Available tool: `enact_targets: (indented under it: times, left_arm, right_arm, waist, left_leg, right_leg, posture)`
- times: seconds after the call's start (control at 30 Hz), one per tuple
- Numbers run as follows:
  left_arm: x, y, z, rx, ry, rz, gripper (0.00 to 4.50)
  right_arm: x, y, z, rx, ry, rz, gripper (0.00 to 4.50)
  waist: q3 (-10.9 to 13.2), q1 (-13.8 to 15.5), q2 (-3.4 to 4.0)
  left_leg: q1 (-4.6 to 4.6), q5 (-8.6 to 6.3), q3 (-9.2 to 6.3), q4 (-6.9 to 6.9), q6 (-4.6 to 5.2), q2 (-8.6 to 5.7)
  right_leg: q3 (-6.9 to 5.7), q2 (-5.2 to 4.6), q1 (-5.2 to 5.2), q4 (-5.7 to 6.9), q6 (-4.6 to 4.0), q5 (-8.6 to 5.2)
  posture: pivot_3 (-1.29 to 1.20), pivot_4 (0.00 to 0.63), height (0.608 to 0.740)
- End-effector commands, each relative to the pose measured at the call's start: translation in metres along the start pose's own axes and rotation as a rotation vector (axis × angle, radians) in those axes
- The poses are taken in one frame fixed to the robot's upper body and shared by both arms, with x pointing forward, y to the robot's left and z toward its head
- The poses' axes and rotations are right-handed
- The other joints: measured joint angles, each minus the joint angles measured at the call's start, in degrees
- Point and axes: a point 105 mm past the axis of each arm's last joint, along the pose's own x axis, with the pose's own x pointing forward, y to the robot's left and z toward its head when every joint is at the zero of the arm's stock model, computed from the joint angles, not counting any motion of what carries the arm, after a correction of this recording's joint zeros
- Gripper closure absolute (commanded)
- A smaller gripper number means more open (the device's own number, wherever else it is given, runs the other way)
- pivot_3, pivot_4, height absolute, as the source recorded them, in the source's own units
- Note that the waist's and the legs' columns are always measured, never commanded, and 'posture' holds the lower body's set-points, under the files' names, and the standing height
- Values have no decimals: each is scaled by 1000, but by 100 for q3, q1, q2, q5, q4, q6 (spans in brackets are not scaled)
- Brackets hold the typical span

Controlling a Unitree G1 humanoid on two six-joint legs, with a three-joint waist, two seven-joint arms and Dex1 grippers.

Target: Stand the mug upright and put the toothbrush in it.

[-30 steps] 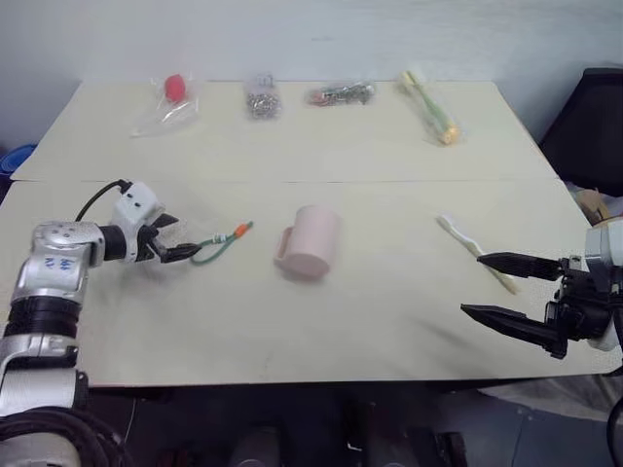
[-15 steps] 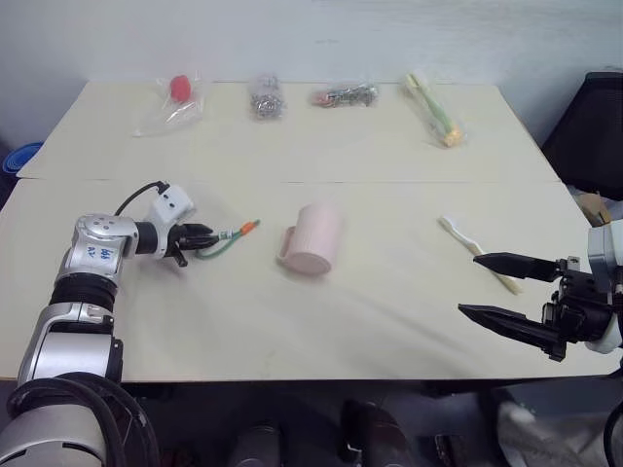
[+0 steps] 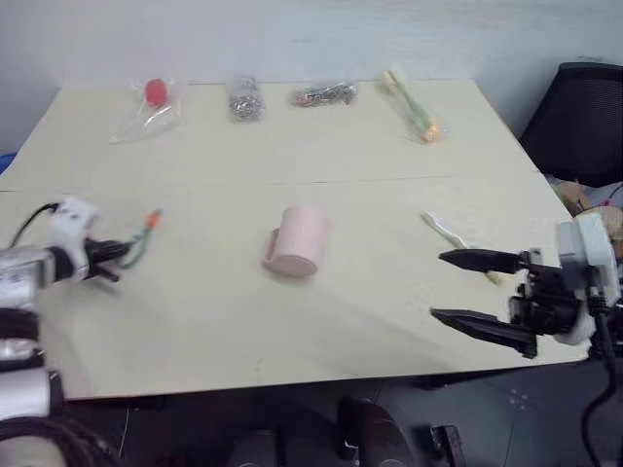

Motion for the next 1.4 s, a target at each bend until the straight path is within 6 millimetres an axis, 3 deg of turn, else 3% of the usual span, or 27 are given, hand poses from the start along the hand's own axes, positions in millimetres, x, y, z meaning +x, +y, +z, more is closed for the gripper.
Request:
enact_targets:
  times: [0.03, 0.17, 0.27, 0.4, 0.43, 0.6, 0.63, 0.7, 0.73, 0.8, 0.87, 1.07, 1.27, 1.4]
  left_arm:
    - [-36, 26, -11, -74, -19, 123, 4442]
    - [-55, 31, -35, -100, 17, 180, 4442]
    - [-61, 29, -44, -128, 14, 204, 3819]
    - [-69, 27, -41, -117, 2, 233, 2584]
    - [-75, 27, -35, -118, -16, 247, 2312]
    - [-112, 12, 8, -150, -109, 222, 2312]
    - [-120, 5, 20, -178, -147, 185, 2312]
    - [-135, -25, 66, -243, -268, 14, 2312]
    - [-140, -37, 78, -259, -292, -46, 2312]
    - [-124, -69, 100, -267, -295, -193, 2312]
    - [-92, -105, 111, -256, -224, -296, 2312]
    - [-12, -196, 120, -170, -42, -401, 2312]
    - [24, -223, 115, -168, 66, -392, 2312]
    - [45, -229, 111, -155, 122, -370, 2312]
  right_arm:
    - [15, 4, 8, -33, -44, 81, 0]
    - [27, -3, 11, -46, -54, 129, 0]
    - [34, -8, 12, -47, -58, 150, 0]
    - [37, -12, 11, -52, -50, 158, 0]
    - [37, -13, 11, -52, -50, 156, 0]
    - [34, -18, 10, -60, -31, 127, 0]
    - [32, -18, 10, -61, -28, 120, 0]
    - [31, -21, 12, -61, -34, 94, 0]
    - [30, -21, 12, -62, -37, 86, 0]
    - [31, -22, 13, -63, -43, 67, 0]
    - [32, -23, 12, -71, -44, 47, 0]
    - [38, -24, 11, -100, -43, -19, 0]
    - [40, -21, 11, -104, -52, -56, 0]
    - [38, -19, 11, -102, -57, -78, 0]
  waist:
    - [0, -10, 0]
    - [-2, 129, -7]
    - [-3, 182, -8]
    - [-3, 197, -8]
    - [-3, 196, -8]
    - [1, 180, -23]
    - [1, 180, -23]
    - [4, 201, -30]
    - [3, 235, -31]
    - [2, 257, -21]
    - [-3, 295, 2]
    - [2, 250, -18]
    - [5, 103, -22]
    - [5, 153, -22]
  left_leg:
    - [0, 0, 1, -2, 1, 2]
    - [-2, -5, 2, 1, 10, -4]
    - [-2, -8, -1, 2, 14, -8]
    - [-7, -9, 1, 0, 14, -7]
    - [-7, -9, 1, 0, 14, -6]
    - [-11, -11, -1, 0, 10, 1]
    - [-10, -11, -2, 0, 10, 0]
    - [-13, -11, -5, 1, 9, 0]
    - [-14, -11, -7, 2, 9, -1]
    - [-11, -11, -7, 4, 9, -5]
    - [-4, -11, -9, 4, 10, -20]
    - [-11, -5, 9, 21, 7, -58]
    - [-19, -5, 15, 13, -7, -32]
    - [-18, -1, 19, 20, -14, -32]
  right_leg:
    - [0, -5, -2, -1, 0, 0]
    - [-4, -28, -3, 0, 0, 0]
    - [-9, -40, -2, -1, 0, 0]
    - [-12, -40, -6, -3, 0, 0]
    - [-14, -39, -6, -3, 0, 0]
    - [-15, -35, -7, -8, 0, 0]
    - [-15, -36, -7, -8, 0, 0]
    - [-15, -36, -6, -8, 0, 0]
    - [-17, -36, -6, -9, 0, 0]
    - [-15, -38, -3, -8, 0, 0]
    - [-15, -47, 8, -6, 1, 1]
    - [-15, -36, 13, 2, 8, 4]
    - [-15, -1, -5, -7, 4, 2]
    - [-14, -2, 0, -5, 4, 2]
  posture:
    - [0, 150, 740]
    - [0, 150, 740]
    - [0, 150, 740]
    - [0, 150, 740]
    - [0, 150, 740]
    - [0, 150, 740]
    - [0, 150, 740]
    - [0, 150, 740]
    - [0, 150, 740]
    - [0, 150, 740]
    - [0, 150, 740]
    - [0, 150, 740]
    - [0, 150, 740]
    - [0, 150, 740]
